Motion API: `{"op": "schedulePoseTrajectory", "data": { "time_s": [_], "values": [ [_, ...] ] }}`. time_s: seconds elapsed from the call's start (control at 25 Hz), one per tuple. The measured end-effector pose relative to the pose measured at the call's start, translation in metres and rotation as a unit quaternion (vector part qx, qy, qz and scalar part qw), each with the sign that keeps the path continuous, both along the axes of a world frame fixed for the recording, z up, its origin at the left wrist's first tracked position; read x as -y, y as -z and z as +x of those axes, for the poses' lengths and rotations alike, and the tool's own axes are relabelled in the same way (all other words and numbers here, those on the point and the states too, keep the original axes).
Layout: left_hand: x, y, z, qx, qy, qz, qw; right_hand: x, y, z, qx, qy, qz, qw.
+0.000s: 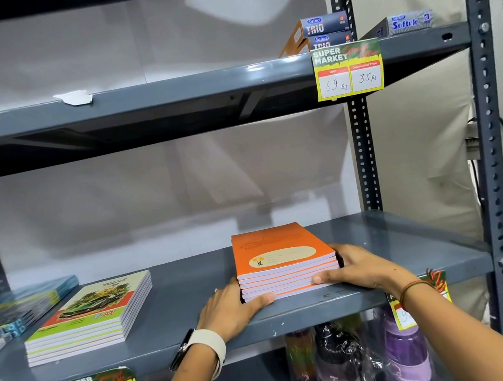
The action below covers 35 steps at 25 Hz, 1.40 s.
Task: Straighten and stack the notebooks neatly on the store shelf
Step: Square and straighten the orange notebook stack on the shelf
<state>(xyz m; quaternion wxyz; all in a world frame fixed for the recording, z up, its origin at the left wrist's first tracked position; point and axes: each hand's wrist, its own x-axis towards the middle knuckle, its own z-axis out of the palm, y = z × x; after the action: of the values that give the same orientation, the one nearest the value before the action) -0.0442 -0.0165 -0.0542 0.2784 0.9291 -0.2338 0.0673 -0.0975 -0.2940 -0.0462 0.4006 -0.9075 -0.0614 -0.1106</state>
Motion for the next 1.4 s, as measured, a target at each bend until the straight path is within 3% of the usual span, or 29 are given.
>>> {"op": "schedulePoseTrajectory", "data": {
  "time_s": [1.2,1.32,1.4],
  "values": [
    [-0.001,-0.002,-0.004,0.012,0.005,-0.011,1.000,0.006,0.002,-0.001,-0.002,-0.046,0.125,0.991],
    [0.000,-0.002,-0.005,-0.022,0.020,-0.029,0.999,0.002,0.000,-0.002,-0.002,-0.042,0.115,0.992],
    [0.002,-0.007,-0.007,-0.082,0.019,-0.110,0.990,-0.004,-0.004,-0.004,-0.008,0.011,0.126,0.992]
  ]
}}
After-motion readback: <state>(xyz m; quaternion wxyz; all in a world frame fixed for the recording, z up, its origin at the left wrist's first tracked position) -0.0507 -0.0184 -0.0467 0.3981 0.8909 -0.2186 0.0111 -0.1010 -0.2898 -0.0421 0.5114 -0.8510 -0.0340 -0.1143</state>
